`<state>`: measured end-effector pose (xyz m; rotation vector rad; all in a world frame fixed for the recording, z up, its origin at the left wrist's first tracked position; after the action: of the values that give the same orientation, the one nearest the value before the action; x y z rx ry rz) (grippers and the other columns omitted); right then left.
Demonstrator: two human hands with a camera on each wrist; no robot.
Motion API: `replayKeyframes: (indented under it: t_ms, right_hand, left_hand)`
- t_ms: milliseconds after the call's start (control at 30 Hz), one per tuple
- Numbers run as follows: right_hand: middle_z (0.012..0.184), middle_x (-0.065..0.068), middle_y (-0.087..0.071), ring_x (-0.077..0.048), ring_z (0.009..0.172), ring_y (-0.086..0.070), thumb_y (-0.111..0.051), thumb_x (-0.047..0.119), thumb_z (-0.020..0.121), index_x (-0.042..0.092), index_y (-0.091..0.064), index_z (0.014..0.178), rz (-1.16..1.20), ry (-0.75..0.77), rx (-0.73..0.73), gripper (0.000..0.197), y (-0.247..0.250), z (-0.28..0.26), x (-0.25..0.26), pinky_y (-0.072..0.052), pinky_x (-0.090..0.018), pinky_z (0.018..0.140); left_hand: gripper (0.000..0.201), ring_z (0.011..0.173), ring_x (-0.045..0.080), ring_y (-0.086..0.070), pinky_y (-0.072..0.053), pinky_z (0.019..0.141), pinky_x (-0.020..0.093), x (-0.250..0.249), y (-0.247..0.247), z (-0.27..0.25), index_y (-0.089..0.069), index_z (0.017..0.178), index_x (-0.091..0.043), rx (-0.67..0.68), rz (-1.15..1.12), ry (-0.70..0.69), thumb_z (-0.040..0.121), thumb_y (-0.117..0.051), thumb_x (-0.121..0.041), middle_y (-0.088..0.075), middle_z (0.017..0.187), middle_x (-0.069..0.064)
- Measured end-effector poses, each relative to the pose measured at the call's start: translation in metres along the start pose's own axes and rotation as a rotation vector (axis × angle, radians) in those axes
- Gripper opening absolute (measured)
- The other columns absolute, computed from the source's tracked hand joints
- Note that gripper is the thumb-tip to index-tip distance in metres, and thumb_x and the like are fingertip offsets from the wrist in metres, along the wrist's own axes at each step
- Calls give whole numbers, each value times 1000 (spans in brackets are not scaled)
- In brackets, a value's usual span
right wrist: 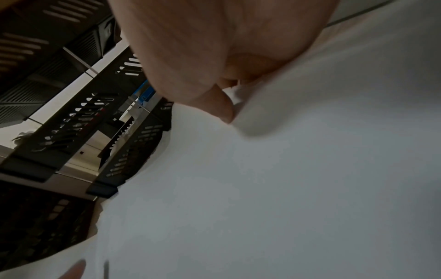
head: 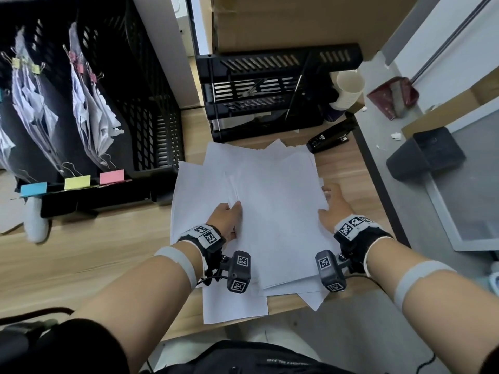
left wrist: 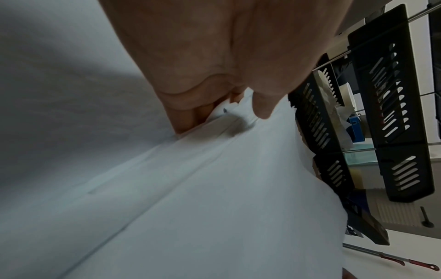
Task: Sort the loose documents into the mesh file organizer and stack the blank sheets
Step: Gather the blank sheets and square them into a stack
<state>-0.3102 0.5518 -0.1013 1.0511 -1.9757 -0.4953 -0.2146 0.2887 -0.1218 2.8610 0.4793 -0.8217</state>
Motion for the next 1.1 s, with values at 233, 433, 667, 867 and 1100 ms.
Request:
replayKeyframes:
  t_ms: [233,433,667,867,1100]
  right_hand:
    - [118,-8,-58,-30,106,-59,-44,22,88,17,-37,136,-174,8,211,48,-28,-13,-8,-48,-39,95]
    - [129,-13,-44,-32,125,-42,-62,26,84,10,-50,130,-178,66,-23,50,-27,-17,11,-37,-36,107]
    - [122,4,-63,-17,107,-62,-86,44,63,22,-46,133,408,41,-28,83,-24,-18,18,-52,-36,91]
    - [129,7,-59,-17,115,-58,-87,54,57,24,-39,141,465,106,105,101,-16,-31,34,-46,-31,89]
    - [121,1,-64,-17,109,-63,-88,22,68,15,-44,136,629,194,-18,81,-3,-63,68,-49,-29,87]
  left_hand:
    - [98,97,32,-72,-60,80,49,25,10,41,-50,126,-17,29,253,-29,50,-86,-69,-69,111,9]
    - [56,107,35,-70,-56,91,58,17,8,23,-55,119,-41,122,165,-140,70,-73,-20,-73,117,5]
    - [39,120,42,-63,-53,100,52,-3,24,-24,-57,134,-6,321,-24,-130,98,-52,6,-67,129,23]
    - [36,112,33,-68,-60,90,42,-23,39,-42,-58,133,-7,378,-39,-195,98,-56,-1,-68,129,18]
    - [36,105,34,-65,-56,94,43,-70,55,-67,-54,132,5,345,61,-475,97,-56,6,-65,124,28]
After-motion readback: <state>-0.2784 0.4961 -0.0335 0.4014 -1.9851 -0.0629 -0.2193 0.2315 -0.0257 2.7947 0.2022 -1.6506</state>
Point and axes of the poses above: each hand's wrist, its own z-axis towards the middle knuckle, its own y-axis out of the back of the hand, x = y × z, the point moved 4 cm from there along z, towards the middle knuckle
